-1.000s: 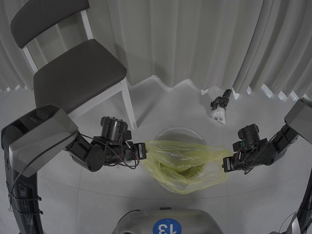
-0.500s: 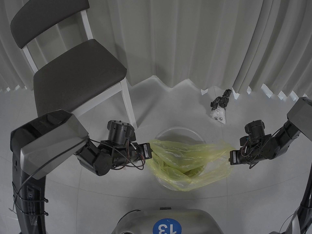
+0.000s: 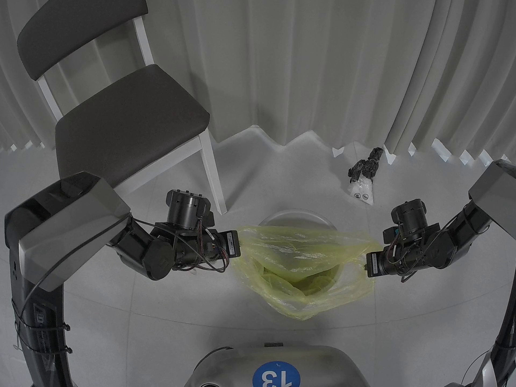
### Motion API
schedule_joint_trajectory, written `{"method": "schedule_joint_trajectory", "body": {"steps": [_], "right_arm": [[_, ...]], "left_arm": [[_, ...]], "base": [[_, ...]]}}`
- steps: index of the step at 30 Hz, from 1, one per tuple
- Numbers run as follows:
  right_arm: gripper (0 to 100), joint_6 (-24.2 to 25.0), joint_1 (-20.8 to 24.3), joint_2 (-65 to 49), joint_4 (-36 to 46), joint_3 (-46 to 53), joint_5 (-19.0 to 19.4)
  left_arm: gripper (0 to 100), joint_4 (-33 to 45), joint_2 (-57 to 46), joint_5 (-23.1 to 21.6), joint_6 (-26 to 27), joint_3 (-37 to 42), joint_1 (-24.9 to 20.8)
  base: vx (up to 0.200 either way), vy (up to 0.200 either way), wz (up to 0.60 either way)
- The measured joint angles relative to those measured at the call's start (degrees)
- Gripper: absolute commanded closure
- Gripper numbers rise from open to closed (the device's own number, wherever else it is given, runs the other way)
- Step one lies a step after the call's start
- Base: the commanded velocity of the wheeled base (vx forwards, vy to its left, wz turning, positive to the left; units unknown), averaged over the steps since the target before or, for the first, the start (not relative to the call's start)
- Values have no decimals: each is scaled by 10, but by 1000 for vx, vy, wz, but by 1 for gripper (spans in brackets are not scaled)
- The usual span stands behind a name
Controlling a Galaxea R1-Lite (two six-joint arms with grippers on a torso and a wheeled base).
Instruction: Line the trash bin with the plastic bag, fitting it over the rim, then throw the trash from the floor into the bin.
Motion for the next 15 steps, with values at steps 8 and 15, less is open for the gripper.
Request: {"method": "schedule_joint_trajectory", "body": {"steps": [8, 15], "right_arm": [[100, 0, -8, -5, -35, 11, 1], [100, -9, -20, 8, -91, 30, 2]], "left_arm": [[100, 2, -4, 2, -1, -9, -3], [100, 6, -3, 10, -2, -23, -4]], "base": [[0, 0, 0], [0, 0, 0]]}}
